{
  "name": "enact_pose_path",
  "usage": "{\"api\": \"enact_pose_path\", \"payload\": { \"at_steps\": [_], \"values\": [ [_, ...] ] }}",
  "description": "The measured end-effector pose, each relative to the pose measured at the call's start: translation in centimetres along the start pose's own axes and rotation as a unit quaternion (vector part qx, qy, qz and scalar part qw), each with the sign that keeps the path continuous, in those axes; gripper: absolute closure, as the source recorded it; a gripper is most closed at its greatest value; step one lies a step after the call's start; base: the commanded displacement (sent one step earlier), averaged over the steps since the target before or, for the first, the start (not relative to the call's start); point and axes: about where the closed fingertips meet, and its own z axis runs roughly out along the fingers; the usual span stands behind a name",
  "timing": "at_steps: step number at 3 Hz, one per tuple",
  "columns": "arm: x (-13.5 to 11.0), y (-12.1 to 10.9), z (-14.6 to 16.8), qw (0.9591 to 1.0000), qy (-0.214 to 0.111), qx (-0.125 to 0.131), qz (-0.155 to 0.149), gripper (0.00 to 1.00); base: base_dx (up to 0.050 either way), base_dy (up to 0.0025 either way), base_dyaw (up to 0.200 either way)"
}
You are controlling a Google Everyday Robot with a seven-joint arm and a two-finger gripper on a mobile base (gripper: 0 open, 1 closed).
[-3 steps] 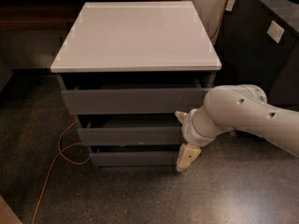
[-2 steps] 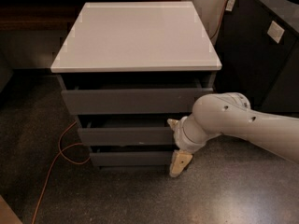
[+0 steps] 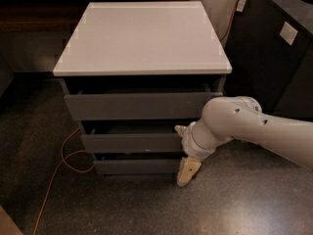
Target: Pick coke can from bottom drawer and place on counter
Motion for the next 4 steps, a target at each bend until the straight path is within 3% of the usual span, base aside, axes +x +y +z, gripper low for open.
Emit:
{"api": "enact_pose_path", "payload": {
  "at_steps": [1, 3, 4],
  "values": [
    [0.6, -0.4, 2.7, 0.9997, -0.018, -0.016, 0.002, 0.0, 0.0, 0.0, 0.0],
    [2.6, -0.5, 12.1, 0.9976, -0.033, -0.061, 0.004, 0.0, 0.0, 0.0, 0.0],
    [4.2, -0.9, 17.5, 0.9982, -0.015, -0.056, -0.017, 0.0, 0.0, 0.0, 0.0]
  ]
}}
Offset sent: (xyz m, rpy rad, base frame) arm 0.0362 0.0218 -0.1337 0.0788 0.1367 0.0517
